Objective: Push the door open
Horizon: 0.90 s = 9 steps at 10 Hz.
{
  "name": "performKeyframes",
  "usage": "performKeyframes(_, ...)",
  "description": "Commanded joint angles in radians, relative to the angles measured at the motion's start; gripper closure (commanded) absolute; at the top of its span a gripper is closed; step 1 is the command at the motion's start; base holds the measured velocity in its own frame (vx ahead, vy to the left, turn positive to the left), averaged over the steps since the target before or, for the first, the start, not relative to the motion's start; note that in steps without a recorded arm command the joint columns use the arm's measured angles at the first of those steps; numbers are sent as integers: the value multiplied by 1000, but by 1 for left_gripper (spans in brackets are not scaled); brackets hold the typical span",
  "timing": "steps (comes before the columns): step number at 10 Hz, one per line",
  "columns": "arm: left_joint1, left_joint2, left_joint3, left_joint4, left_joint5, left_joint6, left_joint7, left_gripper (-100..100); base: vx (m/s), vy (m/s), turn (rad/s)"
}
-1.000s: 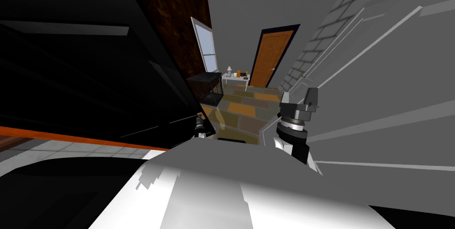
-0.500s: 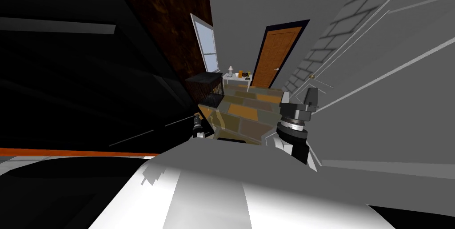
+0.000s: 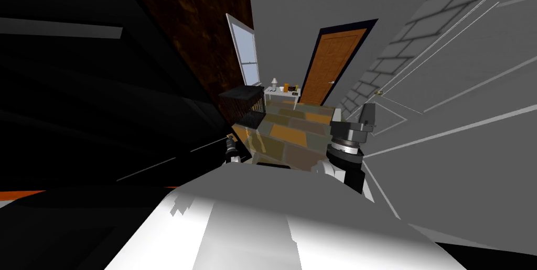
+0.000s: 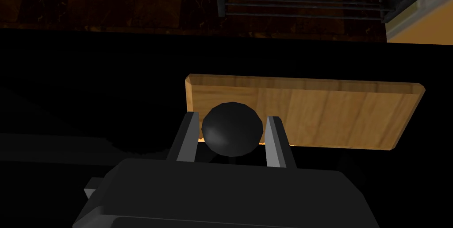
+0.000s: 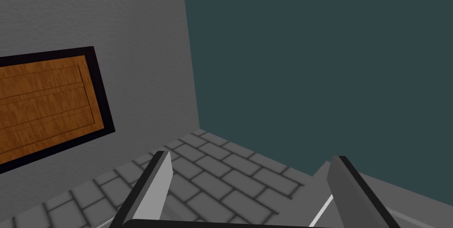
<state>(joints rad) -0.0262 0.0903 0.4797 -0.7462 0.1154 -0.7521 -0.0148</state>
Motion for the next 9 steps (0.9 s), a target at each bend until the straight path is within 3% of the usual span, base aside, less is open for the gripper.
performKeyframes(1,2,3,17,0,8,-1,-5,100,134,34,36)
performKeyframes(9,14,9,112,2,55,-8,-35,100,223,33,49)
